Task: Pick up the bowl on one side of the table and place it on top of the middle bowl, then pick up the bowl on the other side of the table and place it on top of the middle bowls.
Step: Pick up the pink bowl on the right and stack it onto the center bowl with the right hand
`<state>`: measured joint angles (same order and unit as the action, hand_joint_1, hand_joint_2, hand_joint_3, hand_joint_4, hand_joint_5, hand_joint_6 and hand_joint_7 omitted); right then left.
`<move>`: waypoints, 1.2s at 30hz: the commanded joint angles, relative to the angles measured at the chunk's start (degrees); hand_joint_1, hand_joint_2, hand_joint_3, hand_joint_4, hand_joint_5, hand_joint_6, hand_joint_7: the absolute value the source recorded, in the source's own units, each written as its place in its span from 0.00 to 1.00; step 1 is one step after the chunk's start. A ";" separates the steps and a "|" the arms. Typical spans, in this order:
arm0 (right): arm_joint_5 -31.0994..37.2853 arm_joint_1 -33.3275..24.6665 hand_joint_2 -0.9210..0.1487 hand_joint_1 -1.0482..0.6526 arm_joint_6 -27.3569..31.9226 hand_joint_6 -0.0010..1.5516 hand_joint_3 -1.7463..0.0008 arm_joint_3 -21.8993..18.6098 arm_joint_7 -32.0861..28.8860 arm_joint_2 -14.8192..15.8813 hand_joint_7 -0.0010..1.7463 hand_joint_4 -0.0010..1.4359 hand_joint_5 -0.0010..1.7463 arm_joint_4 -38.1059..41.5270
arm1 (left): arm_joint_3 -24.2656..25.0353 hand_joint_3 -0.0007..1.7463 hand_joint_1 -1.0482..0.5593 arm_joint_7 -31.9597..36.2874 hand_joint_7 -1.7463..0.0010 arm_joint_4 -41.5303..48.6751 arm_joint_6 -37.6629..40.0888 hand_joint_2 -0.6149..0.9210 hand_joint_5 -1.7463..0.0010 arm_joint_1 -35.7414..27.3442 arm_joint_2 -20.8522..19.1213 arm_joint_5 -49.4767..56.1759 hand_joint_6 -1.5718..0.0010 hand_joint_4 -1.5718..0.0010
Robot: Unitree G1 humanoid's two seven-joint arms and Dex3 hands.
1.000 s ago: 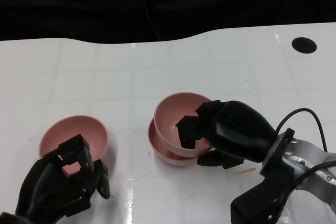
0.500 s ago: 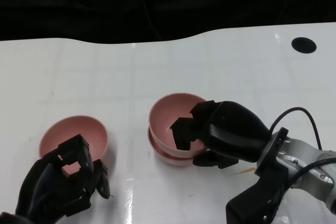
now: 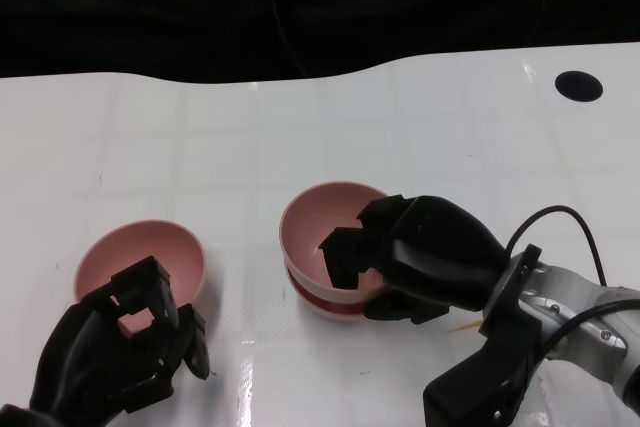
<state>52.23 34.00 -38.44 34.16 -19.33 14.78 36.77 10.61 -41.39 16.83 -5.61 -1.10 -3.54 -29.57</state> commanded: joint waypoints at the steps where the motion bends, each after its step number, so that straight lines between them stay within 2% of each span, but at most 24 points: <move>1: -0.57 1.32 0.14 0.55 -0.07 0.40 0.76 0.04 -0.56 -0.05 1.00 0.59 1.00 1.00 | 0.28 0.65 0.64 0.11 0.07 -0.53 -0.26 0.82 0.00 -0.48 -0.59 0.33 0.53 0.49; 18: 0.33 2.49 0.10 0.55 -0.92 0.39 0.76 1.70 -5.23 -0.26 1.00 0.57 1.00 4.94 | 0.38 0.66 0.64 -0.08 0.06 0.37 -1.01 0.81 0.00 -0.09 -0.66 0.65 0.53 0.48; 22: -0.28 2.50 0.05 0.52 -0.86 0.39 0.74 1.72 -4.55 -0.03 1.00 0.56 1.00 4.81 | 0.47 0.66 0.64 -0.42 0.06 0.87 -1.36 0.81 0.00 0.14 -0.64 0.57 0.52 0.47; 23: -0.34 2.48 0.04 0.50 -0.85 0.40 0.74 1.70 -4.43 0.07 0.94 0.55 1.00 4.68 | 0.46 0.66 0.64 -0.46 0.06 0.88 -1.40 0.81 0.00 0.14 -0.64 0.54 0.52 0.47; 25: 0.10 2.51 0.01 0.45 -0.47 0.49 0.77 1.79 -4.34 0.43 0.66 0.55 0.93 4.11 | 0.39 0.66 0.64 -0.15 0.06 0.76 -1.37 0.81 0.00 0.06 -0.67 0.67 0.52 0.47; 26: 0.47 2.52 0.01 0.42 -0.20 0.53 0.78 1.87 -4.43 0.68 0.57 0.56 0.90 3.79 | 0.34 0.66 0.64 -0.16 0.06 0.72 -1.32 0.80 0.00 0.05 -0.72 0.68 0.52 0.48; 27: 0.70 2.51 0.00 0.38 0.04 0.57 0.78 1.91 -4.39 0.87 0.45 0.58 0.82 3.51 | 0.31 0.66 0.64 -0.19 0.06 0.71 -1.28 0.81 0.00 0.04 -0.76 0.68 0.52 0.48; 28: 0.78 2.46 0.00 0.36 0.30 0.59 0.77 1.91 -4.12 1.03 0.39 0.59 0.78 3.21 | 0.32 0.66 0.64 -0.27 0.06 0.76 -1.20 0.81 0.00 0.05 -0.80 0.61 0.52 0.48; 30: 0.85 2.34 0.00 0.31 0.76 0.65 0.75 1.95 -3.87 1.25 0.20 0.66 0.59 2.73 | 0.29 0.66 0.64 0.09 0.06 0.51 -1.04 0.81 0.00 -0.09 -0.80 0.74 0.52 0.48; 32: 0.95 2.16 0.00 0.28 1.35 0.68 0.75 2.01 -3.60 1.46 0.08 0.73 0.40 2.20 | 0.15 0.66 0.63 0.57 0.06 -0.07 -0.88 0.80 0.00 -0.33 -0.79 1.00 0.52 0.48; 33: 1.02 2.07 0.00 0.25 1.70 0.66 0.74 2.05 -3.38 1.56 0.04 0.76 0.26 1.96 | 0.11 0.65 0.63 0.73 0.06 -0.31 -0.71 0.80 0.00 -0.42 -0.81 1.11 0.52 0.48; 34: 1.09 1.99 0.00 0.23 2.07 0.64 0.73 2.09 -3.19 1.64 0.02 0.78 0.19 1.75 | 0.08 0.65 0.63 0.84 0.06 -0.46 -0.51 0.80 0.00 -0.45 -0.86 1.18 0.52 0.48; 36: 1.22 1.81 0.00 0.20 2.86 0.60 0.72 2.08 -2.60 1.75 0.00 0.78 0.11 1.29 | 0.06 0.65 0.63 1.01 0.06 -0.61 -0.37 0.81 0.00 -0.45 -0.89 1.30 0.53 0.49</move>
<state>53.54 35.76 -36.07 36.32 -22.48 15.57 38.76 10.51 -41.16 16.90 -6.28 -1.08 -3.58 -29.00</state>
